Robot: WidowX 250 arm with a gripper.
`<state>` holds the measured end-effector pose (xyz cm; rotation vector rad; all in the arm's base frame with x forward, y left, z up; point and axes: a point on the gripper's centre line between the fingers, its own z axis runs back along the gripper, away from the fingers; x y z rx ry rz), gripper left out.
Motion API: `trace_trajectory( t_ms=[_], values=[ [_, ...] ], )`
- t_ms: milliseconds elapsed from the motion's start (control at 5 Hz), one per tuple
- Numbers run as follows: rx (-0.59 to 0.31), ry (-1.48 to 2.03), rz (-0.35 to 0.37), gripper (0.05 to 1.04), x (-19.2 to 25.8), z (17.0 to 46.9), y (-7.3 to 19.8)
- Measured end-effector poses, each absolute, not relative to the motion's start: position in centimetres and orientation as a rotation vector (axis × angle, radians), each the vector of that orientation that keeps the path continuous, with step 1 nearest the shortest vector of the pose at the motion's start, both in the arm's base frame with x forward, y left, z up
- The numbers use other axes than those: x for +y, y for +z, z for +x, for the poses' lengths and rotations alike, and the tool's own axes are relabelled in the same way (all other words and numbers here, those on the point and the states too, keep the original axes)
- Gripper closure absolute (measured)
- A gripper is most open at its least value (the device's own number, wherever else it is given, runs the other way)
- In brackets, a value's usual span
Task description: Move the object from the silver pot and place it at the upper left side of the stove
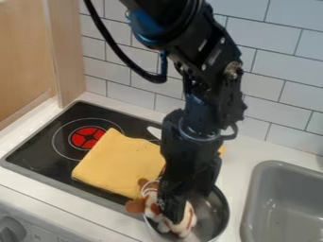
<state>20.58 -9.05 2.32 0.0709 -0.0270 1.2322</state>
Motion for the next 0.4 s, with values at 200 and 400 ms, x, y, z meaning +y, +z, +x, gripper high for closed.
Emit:
trace_trajectory(
  t_ms=[200,400],
  values=[
    [-0.01,1.218,0.075,0.083,-9.2,20.46,1.86],
    [0.006,1.207,0.082,0.083,-9.21,20.23,1.33]
  ],
)
